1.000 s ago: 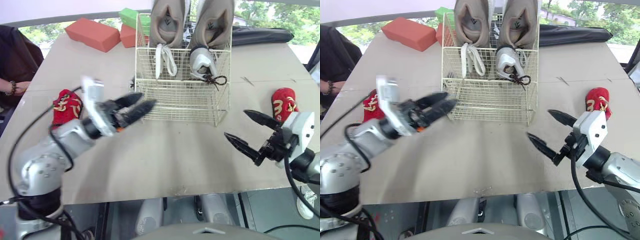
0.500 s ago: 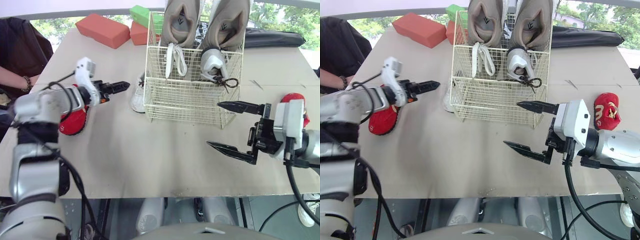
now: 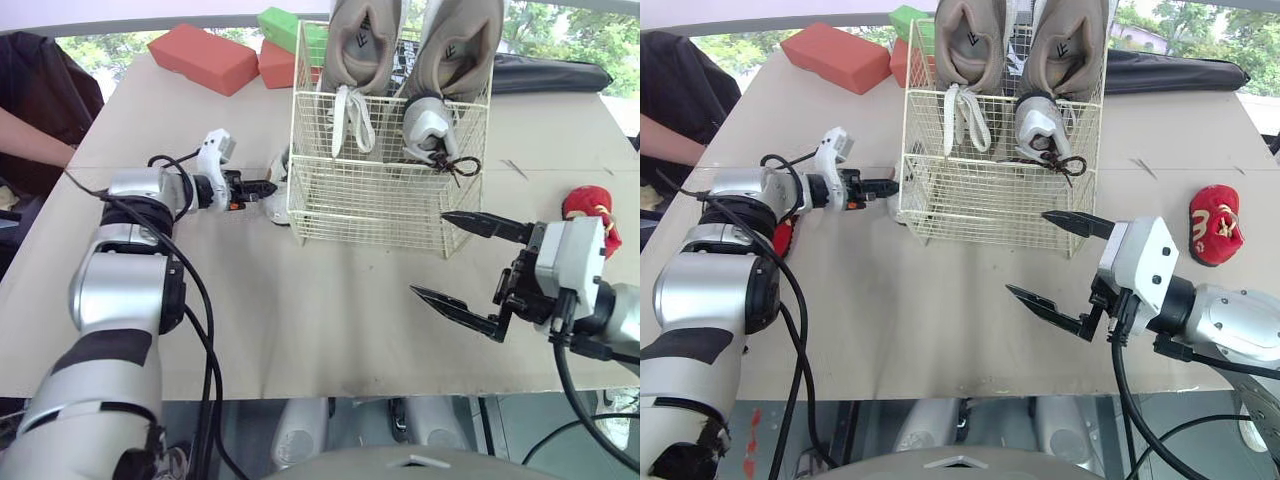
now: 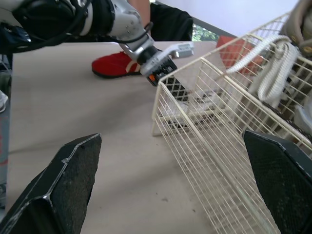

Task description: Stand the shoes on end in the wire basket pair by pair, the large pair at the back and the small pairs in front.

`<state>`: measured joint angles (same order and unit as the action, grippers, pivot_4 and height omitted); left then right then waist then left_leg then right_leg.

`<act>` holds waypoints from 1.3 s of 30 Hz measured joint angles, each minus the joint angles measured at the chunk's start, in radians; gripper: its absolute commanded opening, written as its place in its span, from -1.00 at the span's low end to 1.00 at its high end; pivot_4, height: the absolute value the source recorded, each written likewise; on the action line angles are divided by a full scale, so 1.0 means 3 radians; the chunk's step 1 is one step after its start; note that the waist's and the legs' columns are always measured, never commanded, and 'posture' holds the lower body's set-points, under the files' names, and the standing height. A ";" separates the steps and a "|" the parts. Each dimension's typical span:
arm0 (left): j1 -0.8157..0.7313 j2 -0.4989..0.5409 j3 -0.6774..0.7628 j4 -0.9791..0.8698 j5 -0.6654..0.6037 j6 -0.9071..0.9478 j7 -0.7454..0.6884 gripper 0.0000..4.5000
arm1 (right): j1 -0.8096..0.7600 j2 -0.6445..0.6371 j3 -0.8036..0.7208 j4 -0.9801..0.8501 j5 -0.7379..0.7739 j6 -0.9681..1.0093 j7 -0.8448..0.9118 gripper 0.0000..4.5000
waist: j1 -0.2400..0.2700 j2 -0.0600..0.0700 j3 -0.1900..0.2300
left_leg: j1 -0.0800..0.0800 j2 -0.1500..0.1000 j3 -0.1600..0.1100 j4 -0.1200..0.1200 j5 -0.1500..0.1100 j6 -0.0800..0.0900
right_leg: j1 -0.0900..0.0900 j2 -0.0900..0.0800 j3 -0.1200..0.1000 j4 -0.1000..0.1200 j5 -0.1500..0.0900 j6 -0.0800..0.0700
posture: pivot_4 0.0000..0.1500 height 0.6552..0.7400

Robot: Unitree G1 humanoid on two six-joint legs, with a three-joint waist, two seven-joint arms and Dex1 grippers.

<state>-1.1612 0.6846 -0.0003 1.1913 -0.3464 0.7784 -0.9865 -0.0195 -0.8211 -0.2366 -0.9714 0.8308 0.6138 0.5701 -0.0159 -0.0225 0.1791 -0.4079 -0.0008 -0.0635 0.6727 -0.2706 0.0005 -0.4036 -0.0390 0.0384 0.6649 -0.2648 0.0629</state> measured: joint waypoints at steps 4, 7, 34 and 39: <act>0.0705 0.0146 0.1031 -0.1558 -0.0487 0.0225 0.0533 -0.97 | -0.0026 0.0211 -0.0005 0.0146 -0.0068 -0.0161 -0.0031 1.00 | -0.0066 -0.0006 0.0001 | -0.0029 0.0019 -0.0018 0.0009 0.0009 -0.0017 | -0.0037 -0.0008 0.0009 0.0036 0.0000 -0.0001 | 1.00 1.00; 0.1097 -0.0194 0.1709 -0.3013 -0.0853 0.0108 0.1121 -0.97 | -0.0052 0.0293 -0.0018 0.0284 -0.0093 -0.0257 -0.0022 1.00 | -0.0043 -0.0008 0.0000 | -0.0029 0.0013 -0.0015 0.0011 0.0009 -0.0017 | -0.0036 -0.0032 0.0009 0.0025 0.0001 0.0001 | 1.00 1.00; 0.1677 -0.1277 0.0055 -0.2873 0.1195 -0.4404 0.1661 -0.97 | 0.0065 0.0297 -0.0101 0.0160 -0.0081 -0.0303 -0.0245 1.00 | 0.0090 -0.0007 -0.0004 | 0.0035 -0.0015 0.0005 0.0036 0.0000 0.0002 | 0.0028 -0.0016 0.0009 0.0042 0.0006 0.0004 | 1.00 1.00; 0.1828 -0.1079 0.0003 -0.2961 0.1180 -0.4383 0.1588 -0.97 | 0.0103 0.0274 -0.0166 0.0119 -0.0010 -0.0290 -0.0326 1.00 | 0.0084 -0.0001 -0.0010 | 0.0039 -0.0014 0.0002 0.0035 0.0000 0.0002 | 0.0030 -0.0016 0.0009 0.0043 0.0006 0.0003 | 1.00 1.00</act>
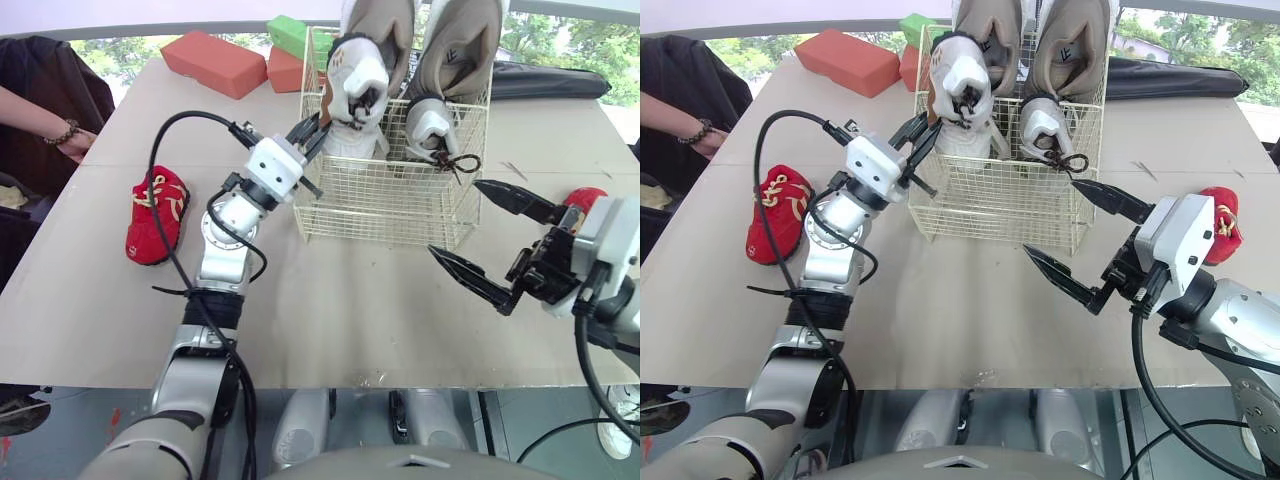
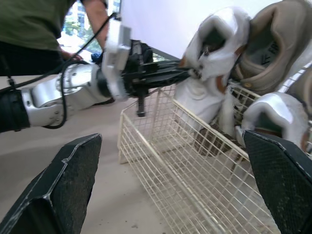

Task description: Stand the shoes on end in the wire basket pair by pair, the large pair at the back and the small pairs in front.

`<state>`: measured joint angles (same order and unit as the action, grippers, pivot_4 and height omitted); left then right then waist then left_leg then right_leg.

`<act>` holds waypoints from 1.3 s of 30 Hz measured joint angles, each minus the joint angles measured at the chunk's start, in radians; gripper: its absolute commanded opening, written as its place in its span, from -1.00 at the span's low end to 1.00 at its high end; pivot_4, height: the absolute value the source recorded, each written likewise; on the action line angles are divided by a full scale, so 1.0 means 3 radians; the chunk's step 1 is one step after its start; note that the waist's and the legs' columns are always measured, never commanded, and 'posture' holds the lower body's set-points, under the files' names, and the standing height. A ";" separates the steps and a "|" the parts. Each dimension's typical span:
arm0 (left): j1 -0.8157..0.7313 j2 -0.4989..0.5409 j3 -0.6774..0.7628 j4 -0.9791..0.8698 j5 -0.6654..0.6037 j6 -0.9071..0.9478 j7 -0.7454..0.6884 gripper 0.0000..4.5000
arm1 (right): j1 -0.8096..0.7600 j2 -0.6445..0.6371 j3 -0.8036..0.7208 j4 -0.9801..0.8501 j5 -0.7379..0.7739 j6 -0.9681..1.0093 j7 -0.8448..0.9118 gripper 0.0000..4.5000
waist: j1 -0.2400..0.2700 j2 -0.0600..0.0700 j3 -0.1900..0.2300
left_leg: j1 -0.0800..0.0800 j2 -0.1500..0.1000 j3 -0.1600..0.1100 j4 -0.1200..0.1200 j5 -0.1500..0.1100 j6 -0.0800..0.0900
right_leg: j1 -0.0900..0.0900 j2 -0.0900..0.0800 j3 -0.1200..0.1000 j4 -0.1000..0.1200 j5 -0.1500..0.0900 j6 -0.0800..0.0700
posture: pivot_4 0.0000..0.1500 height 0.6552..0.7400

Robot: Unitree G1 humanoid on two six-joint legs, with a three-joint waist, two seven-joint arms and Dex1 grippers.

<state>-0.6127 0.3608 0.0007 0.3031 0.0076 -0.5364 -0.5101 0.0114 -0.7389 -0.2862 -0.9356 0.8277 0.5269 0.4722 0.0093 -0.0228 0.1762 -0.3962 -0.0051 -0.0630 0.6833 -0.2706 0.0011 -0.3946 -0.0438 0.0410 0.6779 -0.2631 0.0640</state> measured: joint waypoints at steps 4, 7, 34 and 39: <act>0.0209 0.0136 0.0056 -0.0197 -0.0297 0.0364 -0.0161 -0.59 | 0.0047 -0.0002 -0.0002 -0.0004 0.0017 0.0017 -0.0001 1.00 | -0.0050 0.0009 -0.0007 | 0.0004 0.0002 -0.0004 -0.0002 0.0000 0.0000 | 0.0003 0.0000 0.0001 0.0000 0.0000 0.0000 | 1.00 1.00; 0.0439 0.0236 0.0130 -0.0580 -0.0667 0.0882 -0.0306 -0.05 | 0.0089 -0.0002 -0.0001 0.0009 0.0013 0.0011 0.0029 1.00 | -0.0104 0.0009 -0.0007 | 0.0005 0.0005 -0.0009 -0.0003 0.0000 0.0000 | 0.0001 0.0002 0.0007 -0.0001 0.0000 0.0000 | 1.00 1.00; 0.1202 0.1065 0.0190 -0.2826 -0.3305 0.3938 -0.1115 1.00 | 0.0308 0.0079 0.0006 0.0283 0.0108 0.0191 -0.0137 1.00 | -0.0071 0.0011 -0.0005 | 0.0003 0.0024 0.0003 -0.0006 -0.0001 0.0000 | 0.0001 0.0015 0.0012 -0.0007 -0.0002 -0.0002 | 1.00 1.00; 0.1043 0.1030 -0.0030 -0.2824 -0.3097 0.3947 -0.1111 1.00 | 0.0481 0.0091 -0.0033 0.0276 -0.0009 0.0192 -0.0231 1.00 | -0.0070 0.0011 -0.0004 | 0.0002 0.0023 0.0007 -0.0008 -0.0001 0.0000 | 0.0001 0.0017 0.0011 -0.0009 -0.0002 -0.0003 | 1.00 1.00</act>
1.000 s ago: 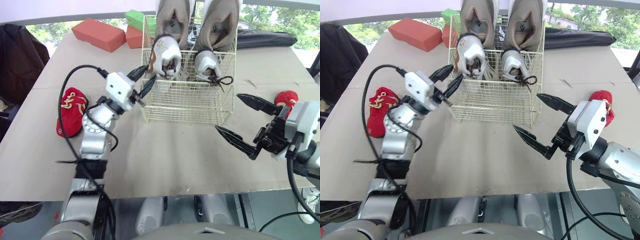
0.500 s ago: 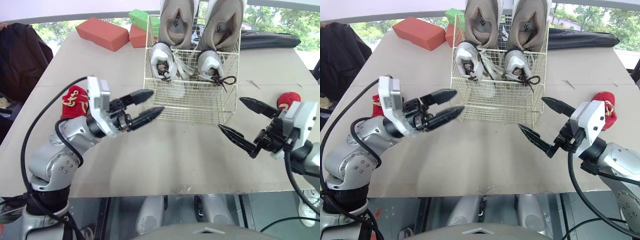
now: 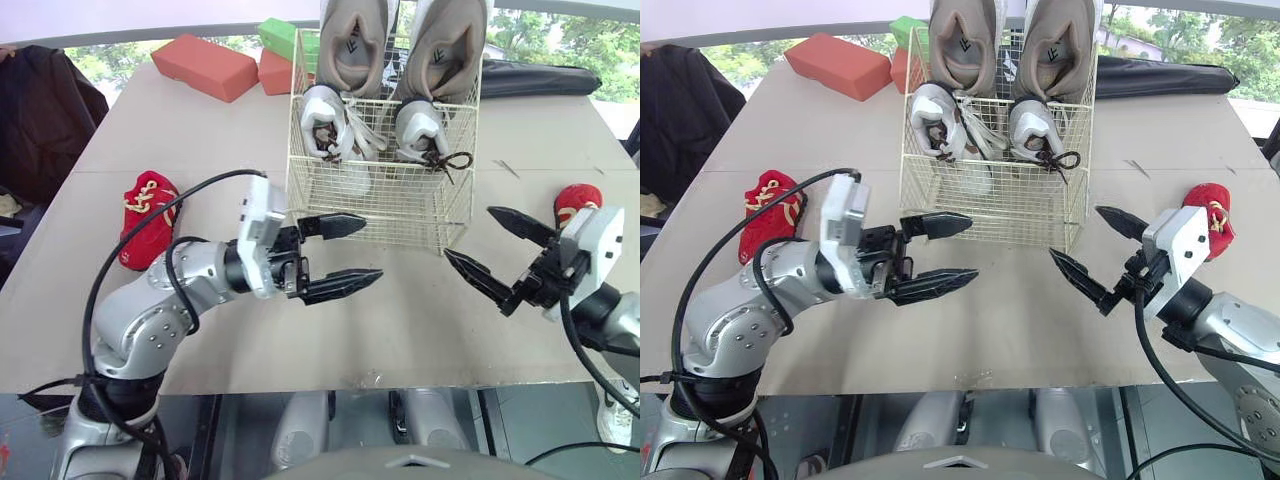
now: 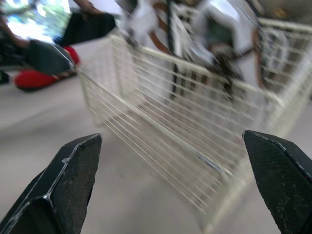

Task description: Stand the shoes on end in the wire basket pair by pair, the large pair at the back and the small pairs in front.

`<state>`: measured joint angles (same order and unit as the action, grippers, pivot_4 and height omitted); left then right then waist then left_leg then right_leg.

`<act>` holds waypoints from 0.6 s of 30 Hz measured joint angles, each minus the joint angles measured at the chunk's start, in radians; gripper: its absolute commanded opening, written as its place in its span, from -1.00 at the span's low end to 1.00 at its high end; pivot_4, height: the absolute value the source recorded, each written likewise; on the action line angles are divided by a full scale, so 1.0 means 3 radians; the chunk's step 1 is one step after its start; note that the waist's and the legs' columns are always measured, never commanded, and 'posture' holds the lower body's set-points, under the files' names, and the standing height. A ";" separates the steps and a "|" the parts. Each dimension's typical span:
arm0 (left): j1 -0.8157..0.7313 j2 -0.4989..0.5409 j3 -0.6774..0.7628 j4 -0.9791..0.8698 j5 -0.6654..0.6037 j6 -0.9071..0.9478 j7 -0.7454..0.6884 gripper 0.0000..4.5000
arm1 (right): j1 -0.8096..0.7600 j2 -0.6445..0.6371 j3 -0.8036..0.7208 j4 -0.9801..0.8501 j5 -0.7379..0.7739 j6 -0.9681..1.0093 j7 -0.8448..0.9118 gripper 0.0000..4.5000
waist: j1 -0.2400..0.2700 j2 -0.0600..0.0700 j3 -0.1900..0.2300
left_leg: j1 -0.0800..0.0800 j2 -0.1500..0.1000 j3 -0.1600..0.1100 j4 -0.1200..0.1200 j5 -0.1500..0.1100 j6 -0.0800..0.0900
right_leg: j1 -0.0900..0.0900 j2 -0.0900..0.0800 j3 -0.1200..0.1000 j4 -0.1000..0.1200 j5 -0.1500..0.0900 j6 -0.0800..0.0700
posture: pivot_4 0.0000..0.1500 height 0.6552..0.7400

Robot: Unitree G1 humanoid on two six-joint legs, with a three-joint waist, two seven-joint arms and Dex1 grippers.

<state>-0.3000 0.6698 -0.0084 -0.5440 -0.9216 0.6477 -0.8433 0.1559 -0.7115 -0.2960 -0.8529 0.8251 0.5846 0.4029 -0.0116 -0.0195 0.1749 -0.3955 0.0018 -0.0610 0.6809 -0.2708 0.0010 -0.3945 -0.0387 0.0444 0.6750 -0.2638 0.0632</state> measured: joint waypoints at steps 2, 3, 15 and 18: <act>-0.0021 -0.0024 -0.0068 -0.0002 0.0069 0.0009 0.0029 1.00 | 0.0090 -0.0007 -0.0065 -0.0007 -0.0017 -0.0006 0.0028 1.00 | 0.0000 0.0000 0.0000 | 0.0000 0.0001 0.0000 -0.0001 0.0000 0.0000 | 0.0000 0.0000 0.0001 -0.0002 0.0000 0.0000 | 1.00 1.00; -0.0023 -0.0036 -0.0106 -0.0003 0.0089 0.0016 0.0039 1.00 | 0.0112 -0.0038 -0.0114 -0.0007 -0.0045 -0.0006 0.0035 1.00 | -0.0005 0.0000 0.0000 | 0.0000 0.0001 -0.0001 -0.0001 0.0000 0.0000 | 0.0000 0.0000 0.0003 -0.0003 0.0000 0.0000 | 1.00 1.00; 0.0228 -0.0009 0.0133 -0.0269 -0.0199 0.0097 0.0040 0.75 | -0.0008 -0.0053 -0.0022 0.0020 -0.0281 -0.0107 0.0199 1.00 | -0.0005 0.0001 0.0001 | 0.0001 0.0007 -0.0005 -0.0006 0.0000 0.0000 | -0.0001 0.0004 0.0007 -0.0010 0.0000 0.0000 | 1.00 1.00; 0.0226 -0.0098 0.0158 -0.0280 -0.0268 0.0114 0.0240 0.44 | -0.0057 -0.0052 0.0031 0.0185 -0.0398 -0.0124 0.0224 1.00 | 0.0017 0.0000 0.0001 | -0.0001 0.0005 -0.0004 -0.0006 0.0000 0.0000 | 0.0000 0.0002 0.0005 -0.0012 0.0000 0.0000 | 1.00 1.00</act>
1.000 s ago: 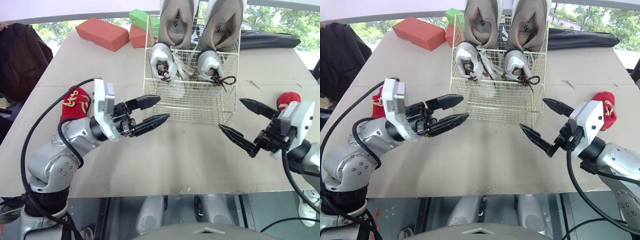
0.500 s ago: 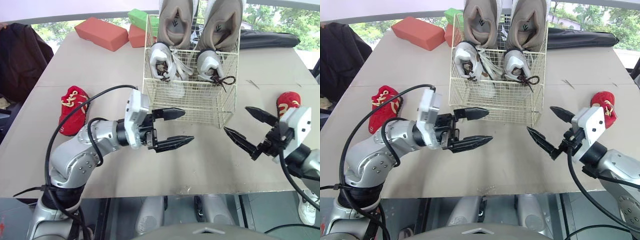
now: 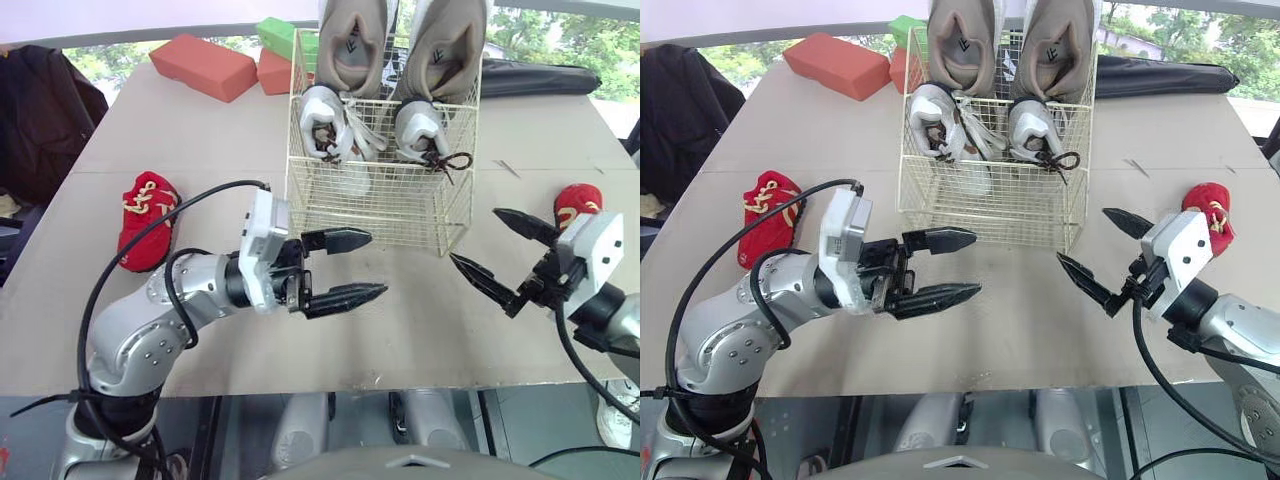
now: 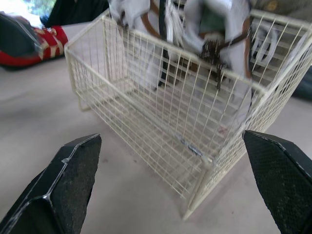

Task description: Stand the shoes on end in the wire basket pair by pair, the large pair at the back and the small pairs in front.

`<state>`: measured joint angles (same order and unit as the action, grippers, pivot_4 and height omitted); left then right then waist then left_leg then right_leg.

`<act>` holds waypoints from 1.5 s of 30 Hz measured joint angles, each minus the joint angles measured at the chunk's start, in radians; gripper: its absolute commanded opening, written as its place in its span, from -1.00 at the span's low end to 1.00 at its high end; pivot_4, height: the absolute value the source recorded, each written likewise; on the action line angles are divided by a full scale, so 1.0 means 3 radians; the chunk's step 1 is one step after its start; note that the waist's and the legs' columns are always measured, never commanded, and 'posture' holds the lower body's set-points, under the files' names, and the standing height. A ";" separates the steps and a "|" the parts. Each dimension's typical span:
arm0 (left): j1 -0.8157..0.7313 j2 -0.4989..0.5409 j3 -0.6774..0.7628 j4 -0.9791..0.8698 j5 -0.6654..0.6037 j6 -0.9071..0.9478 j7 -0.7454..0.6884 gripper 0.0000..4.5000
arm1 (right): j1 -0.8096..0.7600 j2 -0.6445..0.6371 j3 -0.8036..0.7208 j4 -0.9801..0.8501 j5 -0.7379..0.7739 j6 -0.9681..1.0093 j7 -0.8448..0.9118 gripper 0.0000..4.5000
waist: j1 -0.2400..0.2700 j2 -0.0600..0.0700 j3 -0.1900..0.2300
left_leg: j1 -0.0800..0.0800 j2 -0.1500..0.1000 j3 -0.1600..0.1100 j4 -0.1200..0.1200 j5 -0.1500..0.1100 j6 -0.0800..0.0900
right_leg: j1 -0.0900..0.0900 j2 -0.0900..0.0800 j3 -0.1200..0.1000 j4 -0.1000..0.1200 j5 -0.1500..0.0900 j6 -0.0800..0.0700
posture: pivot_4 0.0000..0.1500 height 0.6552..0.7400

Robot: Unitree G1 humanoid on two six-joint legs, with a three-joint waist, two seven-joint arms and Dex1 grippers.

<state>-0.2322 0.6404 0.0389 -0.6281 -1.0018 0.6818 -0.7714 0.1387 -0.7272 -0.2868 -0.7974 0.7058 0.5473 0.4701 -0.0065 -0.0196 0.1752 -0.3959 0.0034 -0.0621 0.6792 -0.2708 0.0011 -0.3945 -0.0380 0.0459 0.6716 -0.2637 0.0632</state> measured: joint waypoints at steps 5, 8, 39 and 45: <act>-0.0094 0.0052 0.0079 0.0003 -0.0149 -0.0042 -0.0186 0.98 | 0.0039 -0.0007 -0.0089 0.0105 -0.0221 0.0041 -0.0110 1.00 | -0.0010 0.0001 0.0000 | 0.0000 -0.0003 0.0006 -0.0002 0.0000 0.0000 | -0.0001 0.0001 -0.0001 0.0000 0.0000 0.0000 | 1.00 1.00; -0.0210 0.0043 0.0022 0.0054 -0.0141 -0.0034 -0.0257 0.98 | 0.0107 -0.0012 -0.0185 0.0135 -0.0535 0.0230 -0.0442 1.00 | -0.0005 0.0001 0.0000 | -0.0001 -0.0004 0.0008 -0.0003 0.0000 0.0000 | -0.0001 0.0001 -0.0002 -0.0001 0.0000 -0.0001 | 1.00 1.00; -0.0519 -0.0018 -0.0222 0.0200 0.0102 -0.0009 -0.0326 1.00 | -0.1335 0.0932 -0.0453 0.1711 -0.1546 0.1765 -0.1815 -0.43 | -0.0032 0.0011 0.0001 | -0.0002 -0.0005 0.0014 -0.0033 0.0000 0.0000 | -0.0008 0.0006 0.0004 -0.0027 0.0001 -0.0001 | 1.00 1.00; -0.0592 -0.0067 -0.0163 0.0215 0.0038 0.0064 -0.0223 1.00 | -0.1039 0.0650 -0.0350 0.1579 -0.1636 0.1549 -0.1552 -1.00 | -0.0012 0.0012 0.0001 | -0.0006 -0.0005 0.0013 -0.0032 0.0000 0.0000 | -0.0007 0.0005 -0.0001 -0.0028 0.0001 -0.0001 | 1.00 1.00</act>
<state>-0.4099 0.6204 -0.0099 -0.5635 -0.9903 0.7010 -0.8384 -0.1731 -0.5321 -0.3918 -0.3238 0.2151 1.0119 0.0046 -0.0101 -0.0162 0.1754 -0.3975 0.0019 -0.0583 0.6695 -0.2708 0.0010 -0.3967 -0.0365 0.0458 0.6630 -0.2634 0.0629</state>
